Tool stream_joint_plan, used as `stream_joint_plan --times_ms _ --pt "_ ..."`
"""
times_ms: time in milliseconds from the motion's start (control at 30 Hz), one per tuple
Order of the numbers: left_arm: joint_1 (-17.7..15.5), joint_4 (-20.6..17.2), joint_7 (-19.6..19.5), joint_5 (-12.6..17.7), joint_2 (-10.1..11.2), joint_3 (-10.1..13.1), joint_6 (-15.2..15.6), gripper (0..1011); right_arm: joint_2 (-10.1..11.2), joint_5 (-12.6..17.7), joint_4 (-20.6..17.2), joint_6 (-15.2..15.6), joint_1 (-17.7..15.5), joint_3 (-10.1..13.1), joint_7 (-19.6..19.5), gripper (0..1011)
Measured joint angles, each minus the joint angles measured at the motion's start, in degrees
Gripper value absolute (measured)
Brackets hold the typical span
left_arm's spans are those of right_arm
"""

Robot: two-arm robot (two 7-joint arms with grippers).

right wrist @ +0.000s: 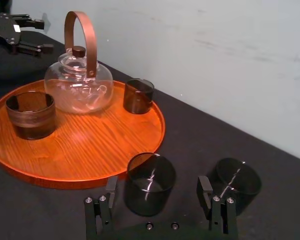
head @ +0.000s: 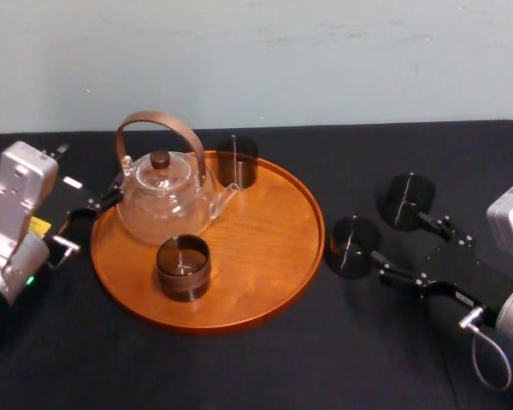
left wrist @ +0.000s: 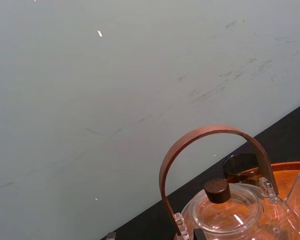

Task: Pick up the glass from the table and place it on the tray.

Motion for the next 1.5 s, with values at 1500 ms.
stream_joint_plan --times_ms 1500 --pt "0.0 0.0 0.0 0.0 0.0 0.0 0.0 1001 -9.9 -3.5 13.4 2.2 8.0 0.1 9.0 1002"
